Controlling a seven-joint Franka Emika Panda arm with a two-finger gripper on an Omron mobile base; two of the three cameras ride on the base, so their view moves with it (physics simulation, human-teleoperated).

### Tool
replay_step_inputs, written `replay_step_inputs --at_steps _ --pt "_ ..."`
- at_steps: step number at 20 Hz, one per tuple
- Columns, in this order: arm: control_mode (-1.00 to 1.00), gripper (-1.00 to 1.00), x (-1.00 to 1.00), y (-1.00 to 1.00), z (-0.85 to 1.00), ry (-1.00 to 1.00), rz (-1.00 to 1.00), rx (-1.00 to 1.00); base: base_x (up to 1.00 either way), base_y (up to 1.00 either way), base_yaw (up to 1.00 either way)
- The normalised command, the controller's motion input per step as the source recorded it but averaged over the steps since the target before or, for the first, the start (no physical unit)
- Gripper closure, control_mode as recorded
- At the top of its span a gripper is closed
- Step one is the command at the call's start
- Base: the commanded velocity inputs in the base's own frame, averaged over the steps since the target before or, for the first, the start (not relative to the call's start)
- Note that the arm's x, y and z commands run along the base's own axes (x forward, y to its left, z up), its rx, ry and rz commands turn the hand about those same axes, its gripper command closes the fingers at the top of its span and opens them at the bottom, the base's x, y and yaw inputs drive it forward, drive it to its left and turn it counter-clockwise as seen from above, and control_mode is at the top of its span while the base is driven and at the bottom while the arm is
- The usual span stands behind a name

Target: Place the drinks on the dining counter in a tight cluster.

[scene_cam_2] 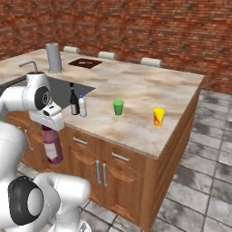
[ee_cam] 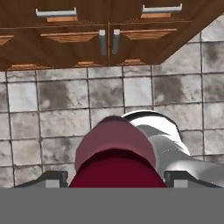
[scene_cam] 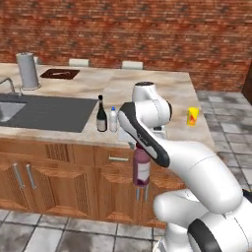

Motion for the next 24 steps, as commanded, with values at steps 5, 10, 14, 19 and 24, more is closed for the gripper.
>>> replay_step_inputs --at_steps 5,10,14,19,24 --pt "1.0 1.0 0.0 0.0 0.0 0.0 0.0 0.0 0.53 0.31 -0.53" --pt "1.0 1.0 0.0 0.0 0.0 0.0 0.0 0.0 0.63 0.37 -0.07" --pt "1.0 1.0 0.0 0.0 0.0 0.0 0.0 0.0 0.67 0.31 -0.02" --pt "1.0 1.0 0.0 0.0 0.0 0.0 0.0 0.0 0.57 0.39 -0.17" --pt "1.0 1.0 0.0 0.0 0.0 0.0 0.0 0.0 0.35 0.53 -0.2"
